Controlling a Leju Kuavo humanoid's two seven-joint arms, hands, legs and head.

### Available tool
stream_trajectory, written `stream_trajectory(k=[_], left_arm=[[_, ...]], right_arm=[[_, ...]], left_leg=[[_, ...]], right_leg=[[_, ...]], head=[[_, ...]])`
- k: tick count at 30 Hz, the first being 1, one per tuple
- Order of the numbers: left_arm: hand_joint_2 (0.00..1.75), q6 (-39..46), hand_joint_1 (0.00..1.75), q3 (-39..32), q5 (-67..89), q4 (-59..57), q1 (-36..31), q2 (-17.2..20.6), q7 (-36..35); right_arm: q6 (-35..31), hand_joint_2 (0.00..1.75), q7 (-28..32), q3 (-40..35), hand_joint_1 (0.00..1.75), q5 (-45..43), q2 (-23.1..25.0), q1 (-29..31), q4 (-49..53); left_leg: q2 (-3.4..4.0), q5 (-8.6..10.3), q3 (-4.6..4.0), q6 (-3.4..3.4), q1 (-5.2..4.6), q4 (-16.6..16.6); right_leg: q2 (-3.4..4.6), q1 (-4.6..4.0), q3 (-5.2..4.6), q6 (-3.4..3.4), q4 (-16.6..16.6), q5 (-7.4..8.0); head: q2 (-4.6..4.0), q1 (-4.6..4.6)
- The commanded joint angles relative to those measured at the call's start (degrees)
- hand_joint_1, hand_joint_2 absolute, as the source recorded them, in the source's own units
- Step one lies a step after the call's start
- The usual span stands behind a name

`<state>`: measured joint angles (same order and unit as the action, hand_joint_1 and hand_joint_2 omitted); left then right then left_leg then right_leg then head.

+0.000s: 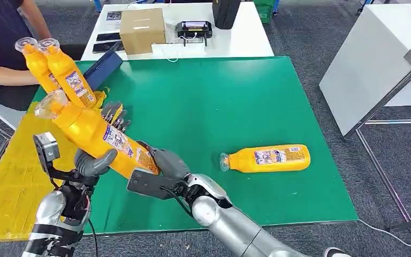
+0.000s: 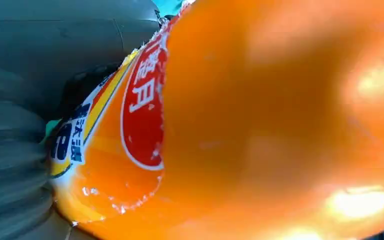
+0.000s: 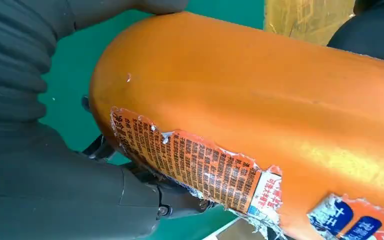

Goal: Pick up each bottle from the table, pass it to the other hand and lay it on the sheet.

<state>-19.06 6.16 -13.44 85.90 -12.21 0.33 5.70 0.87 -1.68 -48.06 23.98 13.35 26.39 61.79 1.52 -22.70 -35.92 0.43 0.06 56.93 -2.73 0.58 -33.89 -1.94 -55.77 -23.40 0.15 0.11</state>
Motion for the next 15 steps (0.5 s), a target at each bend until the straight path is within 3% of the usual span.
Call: stream_trajectory(k=[1, 15], left_arm=[[1.75, -0.53, 1.75, 1.48, 1.89, -2.82, -3.06, -0.13, 0.9], [1.75, -1.24, 1.75, 0.78, 6.89, -2.68, -3.37, 0.89, 3.49]], right_arm=[[1.09, 1.75, 0.1, -6.75, 1.75, -1.34, -1.35, 2.42, -2.91], [-0.33, 1.75, -0.44, -4.71, 1.75, -1.91, -2.69, 1.65, -0.64]], left_leg=[[-0.13, -0.05, 0.14, -0.03, 0.05, -0.01], [-0.2, -0.09, 0.24, -0.04, 0.06, 0.0]], right_leg=[[0.06, -0.02, 0.18, 0.04, 0.03, -0.07], [0.09, -0.02, 0.29, 0.06, 0.03, -0.12]], head=[[0.0, 0.0], [0.0, 0.0]])
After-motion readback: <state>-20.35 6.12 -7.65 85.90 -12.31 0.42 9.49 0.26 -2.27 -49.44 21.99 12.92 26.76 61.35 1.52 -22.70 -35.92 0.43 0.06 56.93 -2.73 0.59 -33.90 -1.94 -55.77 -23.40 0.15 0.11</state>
